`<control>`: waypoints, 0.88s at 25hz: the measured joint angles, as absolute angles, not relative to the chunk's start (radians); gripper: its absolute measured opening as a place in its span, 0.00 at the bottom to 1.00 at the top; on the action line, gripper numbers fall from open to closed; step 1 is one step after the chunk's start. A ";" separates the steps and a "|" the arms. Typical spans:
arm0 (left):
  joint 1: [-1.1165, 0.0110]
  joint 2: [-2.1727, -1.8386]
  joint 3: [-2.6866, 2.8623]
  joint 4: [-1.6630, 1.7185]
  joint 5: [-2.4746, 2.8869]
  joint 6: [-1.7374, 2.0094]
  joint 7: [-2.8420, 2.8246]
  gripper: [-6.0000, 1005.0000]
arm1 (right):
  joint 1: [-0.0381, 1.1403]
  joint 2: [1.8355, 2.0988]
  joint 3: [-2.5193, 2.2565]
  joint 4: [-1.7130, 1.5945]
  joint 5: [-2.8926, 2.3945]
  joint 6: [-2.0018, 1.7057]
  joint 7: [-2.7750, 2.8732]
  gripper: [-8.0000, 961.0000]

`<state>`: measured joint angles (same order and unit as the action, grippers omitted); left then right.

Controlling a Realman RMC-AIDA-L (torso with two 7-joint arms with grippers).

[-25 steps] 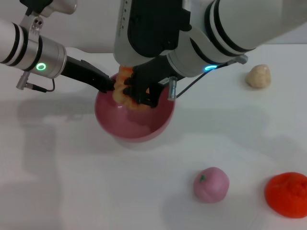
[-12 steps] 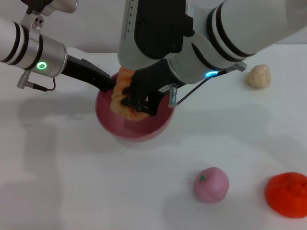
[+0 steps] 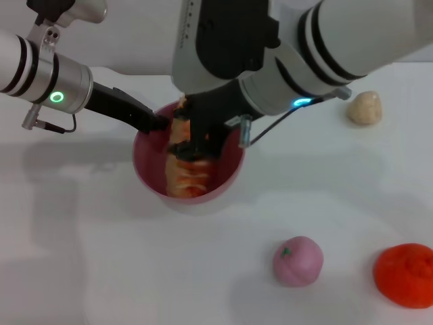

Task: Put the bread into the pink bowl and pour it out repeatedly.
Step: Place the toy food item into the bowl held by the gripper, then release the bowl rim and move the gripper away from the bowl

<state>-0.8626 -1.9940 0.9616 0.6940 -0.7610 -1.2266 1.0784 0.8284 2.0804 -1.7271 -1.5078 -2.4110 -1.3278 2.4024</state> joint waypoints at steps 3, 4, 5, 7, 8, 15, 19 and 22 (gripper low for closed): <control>-0.860 -1.992 0.962 0.692 -0.761 -1.226 1.078 0.05 | 0.781 2.083 -1.714 -1.588 -2.414 -1.290 2.383 0.45; -0.859 -1.991 0.962 0.692 -0.761 -1.226 1.078 0.05 | 0.752 2.084 -1.707 -1.632 -2.414 -1.264 2.373 0.47; -0.858 -1.991 0.962 0.692 -0.761 -1.226 1.078 0.05 | 0.724 2.086 -1.700 -1.673 -2.414 -1.235 2.364 0.49; -0.857 -1.991 0.962 0.692 -0.761 -1.231 1.078 0.05 | 0.670 2.090 -1.689 -1.734 -2.412 -1.171 2.346 0.52; -0.857 -1.991 0.962 0.692 -0.761 -1.234 1.078 0.05 | 0.635 2.091 -1.682 -1.765 -2.410 -1.123 2.335 0.52; -0.859 -1.991 0.999 0.695 -0.761 -1.251 1.067 0.05 | 0.506 2.092 -1.621 -1.743 -2.408 -0.845 2.317 0.52; -0.868 -1.994 1.004 0.692 -0.726 -1.259 1.053 0.05 | 0.450 2.092 -1.598 -1.671 -2.408 -0.636 2.268 0.52; -0.873 -2.004 1.004 0.695 -0.694 -1.262 1.041 0.05 | 0.419 2.092 -1.603 -1.607 -2.408 -0.463 2.238 0.52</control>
